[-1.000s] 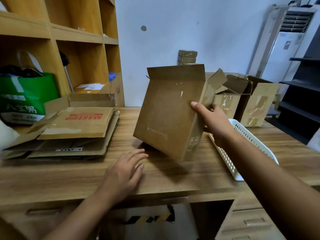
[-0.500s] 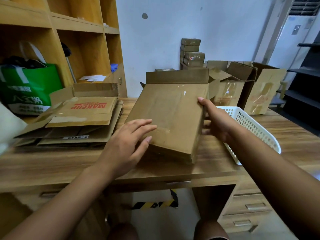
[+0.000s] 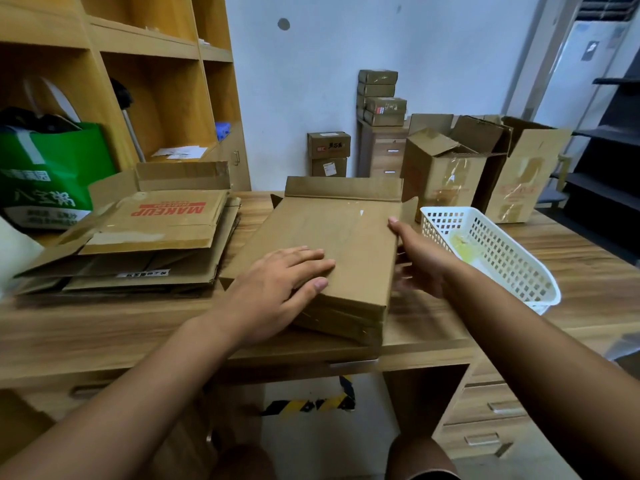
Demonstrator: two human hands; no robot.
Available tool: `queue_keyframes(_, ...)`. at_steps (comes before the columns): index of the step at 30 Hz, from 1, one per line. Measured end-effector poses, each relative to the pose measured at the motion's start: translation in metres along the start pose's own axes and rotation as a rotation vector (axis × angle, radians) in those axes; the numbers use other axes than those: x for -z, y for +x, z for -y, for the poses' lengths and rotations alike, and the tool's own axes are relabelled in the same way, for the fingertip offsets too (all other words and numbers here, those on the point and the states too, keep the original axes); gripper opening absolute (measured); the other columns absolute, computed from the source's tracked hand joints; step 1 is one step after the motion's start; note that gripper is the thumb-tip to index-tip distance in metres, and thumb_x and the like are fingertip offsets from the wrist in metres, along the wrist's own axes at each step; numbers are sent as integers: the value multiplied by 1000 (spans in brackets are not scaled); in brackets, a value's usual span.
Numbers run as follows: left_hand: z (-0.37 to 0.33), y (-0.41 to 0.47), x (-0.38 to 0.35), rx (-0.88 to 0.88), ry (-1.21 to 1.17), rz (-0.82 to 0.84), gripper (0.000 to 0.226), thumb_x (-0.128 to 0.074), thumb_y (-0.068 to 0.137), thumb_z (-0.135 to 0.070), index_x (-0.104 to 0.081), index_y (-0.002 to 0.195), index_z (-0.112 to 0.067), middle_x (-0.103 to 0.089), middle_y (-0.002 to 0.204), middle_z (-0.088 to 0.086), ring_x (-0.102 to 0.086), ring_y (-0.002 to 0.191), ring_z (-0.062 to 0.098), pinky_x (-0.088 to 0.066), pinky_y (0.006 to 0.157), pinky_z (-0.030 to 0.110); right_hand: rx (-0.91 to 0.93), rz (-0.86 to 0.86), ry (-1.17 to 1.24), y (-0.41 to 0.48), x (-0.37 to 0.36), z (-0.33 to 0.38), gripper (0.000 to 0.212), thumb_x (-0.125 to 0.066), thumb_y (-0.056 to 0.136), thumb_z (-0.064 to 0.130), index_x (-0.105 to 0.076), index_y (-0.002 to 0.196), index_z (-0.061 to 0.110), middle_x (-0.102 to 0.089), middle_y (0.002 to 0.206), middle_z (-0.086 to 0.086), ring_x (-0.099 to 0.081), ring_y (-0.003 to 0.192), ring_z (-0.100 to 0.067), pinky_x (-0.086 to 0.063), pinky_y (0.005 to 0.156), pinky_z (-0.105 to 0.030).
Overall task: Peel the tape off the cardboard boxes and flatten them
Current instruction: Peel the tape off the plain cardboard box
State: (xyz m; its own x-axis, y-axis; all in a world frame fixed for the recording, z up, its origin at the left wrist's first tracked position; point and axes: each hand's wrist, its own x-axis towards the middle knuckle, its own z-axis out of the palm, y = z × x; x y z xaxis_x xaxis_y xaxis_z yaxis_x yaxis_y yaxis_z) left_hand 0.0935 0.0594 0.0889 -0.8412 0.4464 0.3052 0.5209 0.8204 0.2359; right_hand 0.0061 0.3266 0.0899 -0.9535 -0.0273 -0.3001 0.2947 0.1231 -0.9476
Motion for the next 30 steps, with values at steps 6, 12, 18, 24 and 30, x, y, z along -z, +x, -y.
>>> queue_keyframes(6,3,4,-11,20,-4,50,65,-12,90,-71,-32,149,-50,-29,157,-26,-14,141,-11,-16,114,24,6,-65,-51,8,2,-11,65,-48,97,65,-60,126,9,-68,110,-14,-69,88,-27,-58,59,-30)
queue_keyframes(12,2,6,-15,39,-6,53,65,-10,87,-74,-28,146,-54,-26,156,-28,-13,142,-10,-13,115,24,159,-134,-247,-2,9,-16,48,-51,100,53,-63,126,13,-67,123,-12,-67,101,-24,-58,93,-41)
queue_keyframes(18,2,6,-14,37,-27,25,59,-14,89,-74,-30,142,-57,-30,152,-31,-18,141,-11,-20,116,26,688,-381,-845,-49,31,-13,49,-63,96,33,-52,142,22,-51,135,3,-49,119,-12,-40,96,-27)
queue_keyframes(24,7,8,-13,52,-97,9,58,-23,91,-72,-41,143,-53,-38,151,-29,-29,142,-5,-33,116,38,569,-418,-1143,-46,75,-33,65,-67,90,35,-46,149,19,-45,147,-8,-38,139,-25,-30,117,-38)
queue_keyframes(30,10,10,-13,70,-119,-2,56,-26,92,-70,-46,140,-49,-42,149,-28,-34,140,-3,-40,112,45,581,-412,-1158,-39,98,-50,59,-65,92,24,-49,148,16,-50,143,-8,-45,134,-26,-36,113,-40)
